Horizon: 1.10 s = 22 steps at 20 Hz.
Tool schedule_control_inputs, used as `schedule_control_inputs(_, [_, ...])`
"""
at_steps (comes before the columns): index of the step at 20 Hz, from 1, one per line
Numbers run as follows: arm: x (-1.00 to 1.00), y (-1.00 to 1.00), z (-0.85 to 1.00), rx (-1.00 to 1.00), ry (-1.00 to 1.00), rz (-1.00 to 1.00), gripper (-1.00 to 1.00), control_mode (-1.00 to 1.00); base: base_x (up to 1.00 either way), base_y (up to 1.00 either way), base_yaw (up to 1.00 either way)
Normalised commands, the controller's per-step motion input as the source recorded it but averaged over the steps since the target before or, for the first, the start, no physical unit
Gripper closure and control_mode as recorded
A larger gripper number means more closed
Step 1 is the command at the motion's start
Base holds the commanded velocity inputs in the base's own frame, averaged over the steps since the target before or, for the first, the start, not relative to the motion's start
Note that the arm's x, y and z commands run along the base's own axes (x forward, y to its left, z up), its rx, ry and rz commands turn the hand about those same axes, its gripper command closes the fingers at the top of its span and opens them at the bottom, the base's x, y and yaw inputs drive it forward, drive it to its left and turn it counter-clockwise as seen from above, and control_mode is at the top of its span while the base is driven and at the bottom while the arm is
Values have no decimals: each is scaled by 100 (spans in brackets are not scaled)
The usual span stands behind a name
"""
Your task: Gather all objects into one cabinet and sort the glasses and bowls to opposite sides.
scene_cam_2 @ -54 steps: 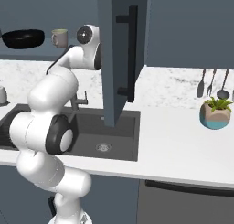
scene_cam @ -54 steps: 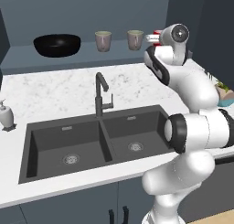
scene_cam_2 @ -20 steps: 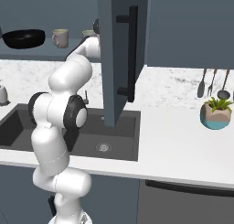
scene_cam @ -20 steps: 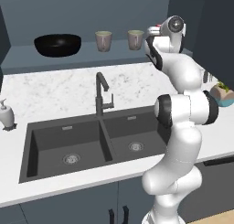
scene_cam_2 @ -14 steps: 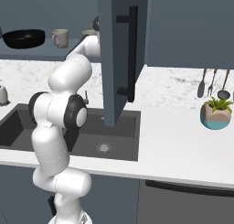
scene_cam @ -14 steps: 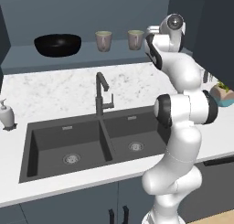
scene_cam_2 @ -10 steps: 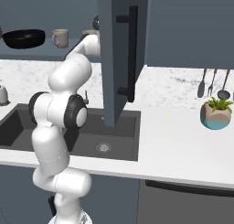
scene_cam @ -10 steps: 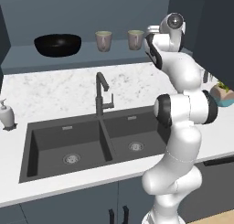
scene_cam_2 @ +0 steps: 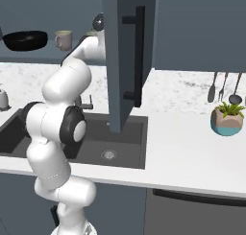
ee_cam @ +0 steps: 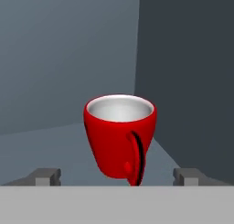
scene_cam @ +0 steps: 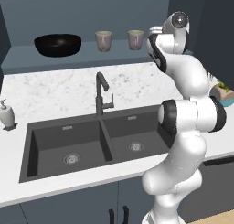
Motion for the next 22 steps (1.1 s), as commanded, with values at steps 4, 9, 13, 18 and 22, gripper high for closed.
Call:
schedule_control_inputs(4, [-69,24,-6,0,0,0,-100,-100,0,0,0])
schedule_control_inputs(9, [-67,37,-11,0,0,0,-100,-100,0,0,0])
schedule_control_inputs(13, [-64,30,0,0,0,0,-100,-100,0,0,0])
schedule_control_inputs(18, [-73,22,7,4,0,2,-100,-100,0,0,0])
schedule_control_inputs(22, [-72,24,16,4,0,6,-100,-100,0,0,0])
